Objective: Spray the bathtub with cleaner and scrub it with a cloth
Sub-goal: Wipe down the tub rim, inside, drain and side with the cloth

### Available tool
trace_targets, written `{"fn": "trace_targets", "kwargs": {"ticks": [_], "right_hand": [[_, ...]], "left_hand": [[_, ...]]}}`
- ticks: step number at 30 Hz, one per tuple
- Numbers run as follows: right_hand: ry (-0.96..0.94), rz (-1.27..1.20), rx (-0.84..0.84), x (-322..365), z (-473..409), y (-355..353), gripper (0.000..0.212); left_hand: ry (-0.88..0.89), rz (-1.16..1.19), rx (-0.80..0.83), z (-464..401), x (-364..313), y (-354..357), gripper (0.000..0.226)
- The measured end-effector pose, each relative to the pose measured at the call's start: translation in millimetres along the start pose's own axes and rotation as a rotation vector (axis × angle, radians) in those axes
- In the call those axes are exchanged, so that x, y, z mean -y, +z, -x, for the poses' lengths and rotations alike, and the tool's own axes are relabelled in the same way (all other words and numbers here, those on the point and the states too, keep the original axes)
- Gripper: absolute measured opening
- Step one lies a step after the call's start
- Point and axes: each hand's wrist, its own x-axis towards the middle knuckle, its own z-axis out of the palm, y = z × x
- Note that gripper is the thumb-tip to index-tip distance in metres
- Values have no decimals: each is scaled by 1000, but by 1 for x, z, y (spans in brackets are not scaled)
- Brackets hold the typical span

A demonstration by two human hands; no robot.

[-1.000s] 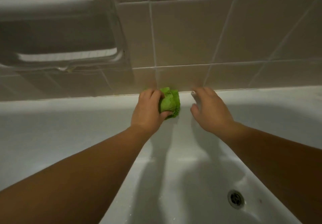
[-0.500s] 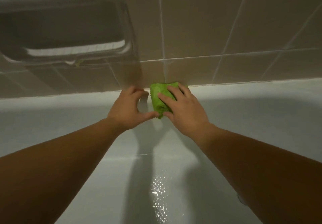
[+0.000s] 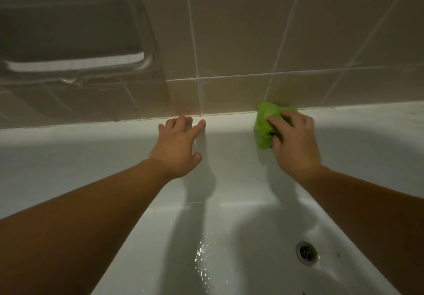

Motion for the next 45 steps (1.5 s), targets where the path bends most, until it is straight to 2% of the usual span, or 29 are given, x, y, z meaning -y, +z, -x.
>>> {"fn": "trace_targets", "kwargs": {"ticks": [5,9,17,21,23,25,30,33,37,41,43,45], "right_hand": [[-168,46,177,59,-18,21,56],[-180,85,217,30,-19,2,62],[89,39,51,-111,-1,-70,59],[260,-18,-23,-95,-6,-56,43],[260,-6,-10,-75,-8,-45,53],[170,70,91,-65,-7,-39,64],[33,135,175,-91,-14,-56,57],[81,176,179,-130,-13,-85,57],[244,218,133,-188,-9,-126,53],[374,239,82,-189,-12,-127,52],[348,272,68,-176,-13,-115,52],[233,253,67,-167,-9,-102,50]], "left_hand": [[13,-54,-13,-8,-6,4,81],[-5,-54,-28,-10,-13,5,80],[-21,-12,-33,-24,-53,7,75],[-10,8,-13,-30,-73,8,74],[2,3,-5,-33,-81,9,75],[27,-14,0,-36,-91,11,76],[95,-36,9,-50,-121,16,78],[153,-55,22,-60,-138,18,77],[232,-48,42,-75,-157,21,75],[356,-44,33,-92,-176,24,73],[407,-31,12,-101,-187,28,72],[478,-17,-3,-109,-200,33,74]]}}
